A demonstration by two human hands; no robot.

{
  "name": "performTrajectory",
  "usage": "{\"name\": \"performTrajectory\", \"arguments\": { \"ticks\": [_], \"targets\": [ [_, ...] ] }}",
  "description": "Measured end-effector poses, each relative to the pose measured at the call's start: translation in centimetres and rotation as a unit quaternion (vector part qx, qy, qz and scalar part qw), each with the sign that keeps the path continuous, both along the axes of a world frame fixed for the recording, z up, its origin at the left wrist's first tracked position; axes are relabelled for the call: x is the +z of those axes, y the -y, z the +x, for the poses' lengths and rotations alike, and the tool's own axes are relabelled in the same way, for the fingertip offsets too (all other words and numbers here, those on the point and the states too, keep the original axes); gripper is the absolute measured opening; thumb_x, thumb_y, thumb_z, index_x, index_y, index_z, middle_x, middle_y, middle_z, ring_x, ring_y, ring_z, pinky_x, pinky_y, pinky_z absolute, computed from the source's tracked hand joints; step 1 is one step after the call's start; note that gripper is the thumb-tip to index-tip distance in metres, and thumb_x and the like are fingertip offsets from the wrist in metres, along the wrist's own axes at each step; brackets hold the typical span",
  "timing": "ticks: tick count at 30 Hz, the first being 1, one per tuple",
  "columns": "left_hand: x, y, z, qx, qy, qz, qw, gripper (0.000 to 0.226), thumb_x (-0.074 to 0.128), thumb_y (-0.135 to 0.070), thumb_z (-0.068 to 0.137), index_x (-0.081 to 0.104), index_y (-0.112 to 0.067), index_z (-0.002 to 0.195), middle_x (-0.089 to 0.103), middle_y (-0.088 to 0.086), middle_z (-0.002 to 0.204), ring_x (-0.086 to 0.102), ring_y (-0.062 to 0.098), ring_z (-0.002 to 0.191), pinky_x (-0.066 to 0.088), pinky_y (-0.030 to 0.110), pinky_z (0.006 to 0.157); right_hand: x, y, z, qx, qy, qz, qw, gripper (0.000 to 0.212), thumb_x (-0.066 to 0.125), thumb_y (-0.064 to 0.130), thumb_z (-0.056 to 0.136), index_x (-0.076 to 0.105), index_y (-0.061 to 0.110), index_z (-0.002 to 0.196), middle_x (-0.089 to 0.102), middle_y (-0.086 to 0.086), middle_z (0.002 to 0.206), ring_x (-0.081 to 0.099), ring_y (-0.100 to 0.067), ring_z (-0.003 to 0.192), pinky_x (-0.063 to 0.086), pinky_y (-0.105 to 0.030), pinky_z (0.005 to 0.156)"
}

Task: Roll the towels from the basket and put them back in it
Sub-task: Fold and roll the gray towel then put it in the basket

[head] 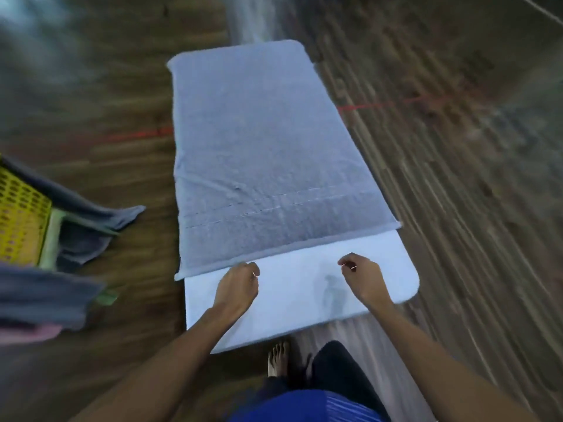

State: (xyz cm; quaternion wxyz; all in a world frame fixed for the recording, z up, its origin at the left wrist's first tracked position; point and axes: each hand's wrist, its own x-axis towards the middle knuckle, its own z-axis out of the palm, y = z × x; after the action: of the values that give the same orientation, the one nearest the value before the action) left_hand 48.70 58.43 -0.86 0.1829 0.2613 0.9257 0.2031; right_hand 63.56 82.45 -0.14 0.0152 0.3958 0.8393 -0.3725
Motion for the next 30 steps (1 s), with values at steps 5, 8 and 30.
{"name": "performTrajectory", "arguments": {
  "ticks": [5,8,30],
  "targets": [
    [-1.9,0.1,-1.7,0.097,-0.036,-0.023,0.994,0.024,0.055,-0.001,0.090,0.068,-0.008,0.109,0.067,0.009,0.111,0.061,0.029,0.101,0.049,0.036,0.082,-2.9,-6.3,-3.5,0.118,0.021,0.123,0.985,0.025,0.055,-0.004,0.086,0.068,0.006,0.105,0.060,-0.013,0.110,0.060,-0.034,0.097,0.050,-0.039,0.076],
    [-2.8,0.2,-2.6,0.129,-0.056,-0.036,0.989,0.026,0.056,0.007,0.083,0.066,-0.007,0.103,0.066,0.009,0.101,0.062,0.032,0.091,0.051,0.039,0.072,-4.6,-9.9,-5.1,0.206,0.040,0.176,0.962,0.029,0.060,-0.010,0.077,0.067,0.004,0.101,0.058,-0.015,0.107,0.055,-0.037,0.098,0.051,-0.044,0.076],
    [-4.0,3.0,-7.1,-0.077,-0.140,-0.132,0.978,0.043,0.077,0.013,0.054,0.062,-0.009,0.088,0.059,0.007,0.079,0.060,0.028,0.068,0.053,0.036,0.052,-6.3,-14.8,-5.1,0.298,0.045,0.248,0.921,0.045,0.083,-0.008,0.059,0.066,0.006,0.097,0.065,-0.010,0.096,0.061,-0.033,0.086,0.056,-0.040,0.066]
  ]
}}
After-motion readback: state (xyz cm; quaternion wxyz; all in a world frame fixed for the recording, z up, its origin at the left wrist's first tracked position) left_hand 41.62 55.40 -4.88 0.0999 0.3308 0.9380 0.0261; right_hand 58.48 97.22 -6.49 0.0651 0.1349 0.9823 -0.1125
